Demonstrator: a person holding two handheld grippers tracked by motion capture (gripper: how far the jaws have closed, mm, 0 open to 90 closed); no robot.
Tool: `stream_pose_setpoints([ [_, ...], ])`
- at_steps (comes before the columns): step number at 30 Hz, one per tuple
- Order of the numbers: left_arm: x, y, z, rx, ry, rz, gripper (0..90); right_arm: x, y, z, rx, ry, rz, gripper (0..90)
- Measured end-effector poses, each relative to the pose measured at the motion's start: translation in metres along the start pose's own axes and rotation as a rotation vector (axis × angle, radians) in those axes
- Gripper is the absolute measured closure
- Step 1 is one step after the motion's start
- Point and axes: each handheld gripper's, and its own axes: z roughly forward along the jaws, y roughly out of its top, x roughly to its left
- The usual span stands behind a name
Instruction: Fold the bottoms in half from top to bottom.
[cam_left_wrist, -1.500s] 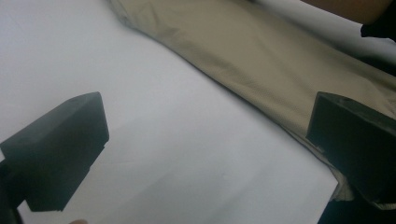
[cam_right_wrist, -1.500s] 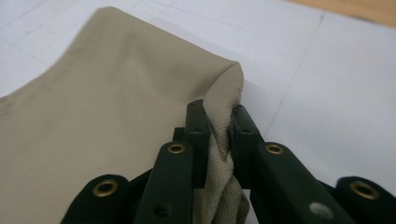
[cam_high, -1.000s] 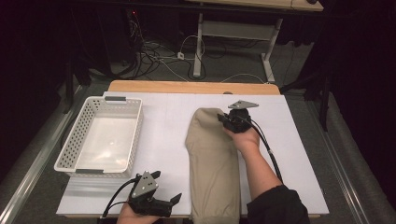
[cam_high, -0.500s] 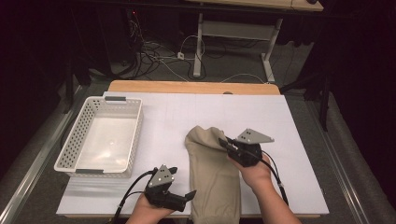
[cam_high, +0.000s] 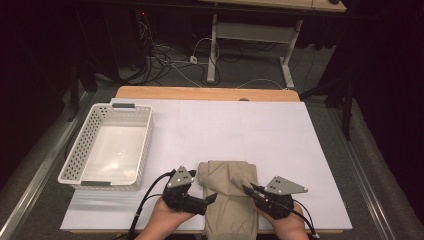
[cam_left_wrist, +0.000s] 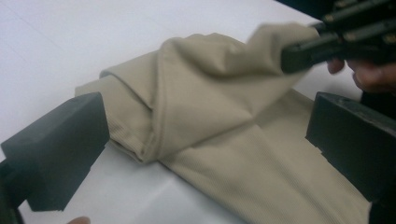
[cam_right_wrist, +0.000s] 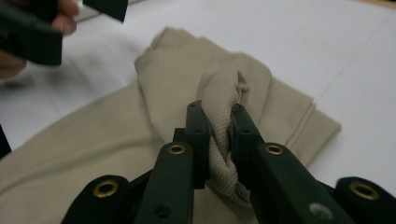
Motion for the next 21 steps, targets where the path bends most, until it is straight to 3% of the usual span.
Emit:
stream_pose_setpoints([
  [2, 0.002, 0.009, 0.006, 0.015, 0.0, 0.0, 0.0, -0.001, -0.005, 0.001, 0.014, -0.004, 0.005, 81.4],
  [6, 0.005, 0.022, 0.017, 0.013, 0.016, 0.007, 14.0, 0.0, -0.009, 0.004, 0.029, -0.012, 0.011, 81.2],
  [7, 0.008, 0.031, 0.028, 0.028, 0.033, -0.001, 15.3, 0.001, -0.011, 0.005, 0.046, -0.016, 0.005, 80.9],
  [10, 0.009, 0.04, 0.038, 0.035, 0.035, 0.0, 29.9, 0.002, -0.012, 0.006, 0.061, -0.031, 0.021, 79.7],
  [11, 0.01, 0.047, 0.049, 0.054, 0.03, 0.002, 32.0, 0.002, -0.013, 0.007, 0.071, -0.047, 0.034, 78.2],
  [12, 0.01, 0.047, 0.049, 0.054, 0.03, 0.002, 33.2, 0.002, -0.013, 0.007, 0.071, -0.047, 0.034, 78.2],
  [14, 0.007, 0.054, 0.066, 0.104, 0.028, -0.023, 36.2, 0.0, -0.015, 0.004, 0.072, -0.058, 0.058, 70.5],
  [16, 0.005, 0.057, 0.077, 0.148, 0.038, -0.02, 36.3, -0.002, -0.016, 0.002, 0.07, -0.061, 0.078, 66.5],
  [18, 0.006, 0.058, 0.082, 0.172, 0.046, -0.014, 36.2, -0.003, -0.017, 0.001, 0.07, -0.064, 0.085, 65.5],
  [21, 0.009, 0.058, 0.096, 0.235, 0.027, -0.037, 36.2, -0.005, -0.02, 0.0, 0.073, -0.061, 0.093, 64.4],
])
